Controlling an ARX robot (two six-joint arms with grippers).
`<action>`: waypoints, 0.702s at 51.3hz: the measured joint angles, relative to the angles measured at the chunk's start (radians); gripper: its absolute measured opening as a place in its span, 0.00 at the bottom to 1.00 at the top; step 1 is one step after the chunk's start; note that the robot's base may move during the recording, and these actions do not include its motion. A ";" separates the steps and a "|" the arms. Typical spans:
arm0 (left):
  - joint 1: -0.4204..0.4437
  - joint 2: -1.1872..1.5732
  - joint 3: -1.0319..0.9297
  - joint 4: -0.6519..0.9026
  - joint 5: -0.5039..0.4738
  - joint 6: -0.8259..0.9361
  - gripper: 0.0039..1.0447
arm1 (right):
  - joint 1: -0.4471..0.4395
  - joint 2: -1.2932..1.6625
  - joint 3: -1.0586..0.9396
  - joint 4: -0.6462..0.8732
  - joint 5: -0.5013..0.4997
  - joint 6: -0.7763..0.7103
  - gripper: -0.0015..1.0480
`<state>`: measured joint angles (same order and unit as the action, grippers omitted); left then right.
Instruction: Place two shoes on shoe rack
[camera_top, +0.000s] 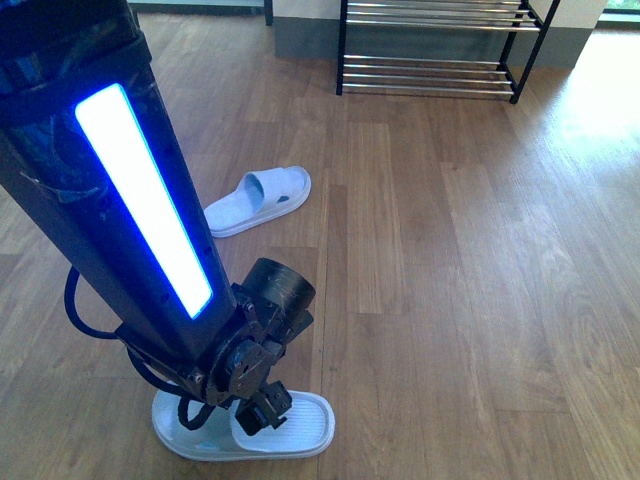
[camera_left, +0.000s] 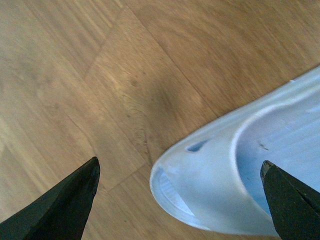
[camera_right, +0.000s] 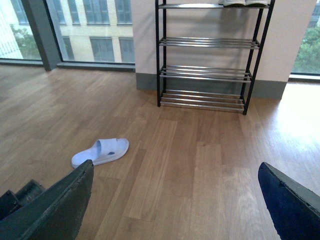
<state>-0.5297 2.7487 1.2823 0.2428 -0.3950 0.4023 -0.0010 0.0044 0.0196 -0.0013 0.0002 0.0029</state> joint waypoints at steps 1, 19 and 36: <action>0.000 -0.005 0.000 -0.026 0.021 -0.018 0.91 | 0.000 0.000 0.000 0.000 0.000 0.000 0.91; -0.005 -0.067 -0.026 -0.169 0.323 -0.614 0.91 | 0.000 0.000 0.000 0.000 0.000 0.000 0.91; -0.039 -0.152 -0.160 -0.036 0.472 -1.394 0.91 | 0.000 0.000 0.000 0.000 0.000 0.000 0.91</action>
<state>-0.5690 2.5965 1.1225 0.2066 0.0769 -0.9913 -0.0010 0.0044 0.0196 -0.0013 0.0002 0.0029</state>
